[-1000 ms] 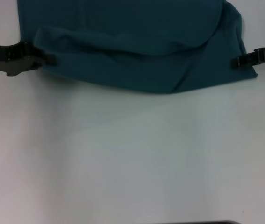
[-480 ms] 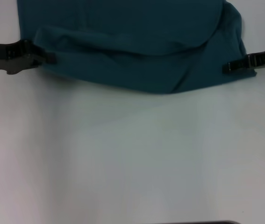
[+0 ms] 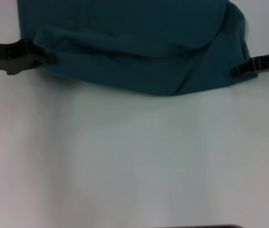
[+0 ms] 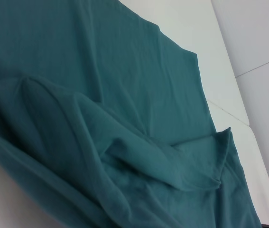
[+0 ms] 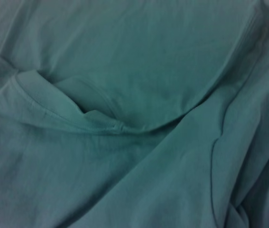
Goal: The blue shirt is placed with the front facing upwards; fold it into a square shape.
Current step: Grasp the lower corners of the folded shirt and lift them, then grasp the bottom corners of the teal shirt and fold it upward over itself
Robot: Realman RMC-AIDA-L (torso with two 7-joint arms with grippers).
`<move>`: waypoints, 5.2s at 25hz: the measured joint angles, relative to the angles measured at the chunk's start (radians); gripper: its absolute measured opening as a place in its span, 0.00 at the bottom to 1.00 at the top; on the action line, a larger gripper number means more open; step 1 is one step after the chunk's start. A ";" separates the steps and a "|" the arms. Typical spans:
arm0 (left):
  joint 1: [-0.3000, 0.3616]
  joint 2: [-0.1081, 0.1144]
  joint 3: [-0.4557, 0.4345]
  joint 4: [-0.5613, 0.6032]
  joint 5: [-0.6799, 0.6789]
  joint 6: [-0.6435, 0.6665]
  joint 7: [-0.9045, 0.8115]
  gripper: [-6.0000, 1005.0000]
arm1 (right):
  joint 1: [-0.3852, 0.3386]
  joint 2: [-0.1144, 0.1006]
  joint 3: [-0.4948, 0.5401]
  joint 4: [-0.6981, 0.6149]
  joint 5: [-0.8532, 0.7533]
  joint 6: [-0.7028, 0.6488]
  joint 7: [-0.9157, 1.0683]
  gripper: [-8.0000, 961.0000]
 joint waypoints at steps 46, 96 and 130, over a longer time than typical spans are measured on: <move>0.127 -0.005 0.008 -0.118 0.351 0.423 0.000 0.02 | -0.094 0.034 -0.004 -0.287 -0.246 -0.693 0.056 0.06; -0.137 0.062 -0.130 -0.107 0.360 0.354 -0.121 0.02 | -0.028 -0.113 0.236 -0.276 0.035 -0.621 0.073 0.06; -0.239 0.014 -0.007 0.018 0.408 -0.190 -0.221 0.02 | 0.091 -0.011 0.015 -0.095 -0.029 0.032 0.213 0.07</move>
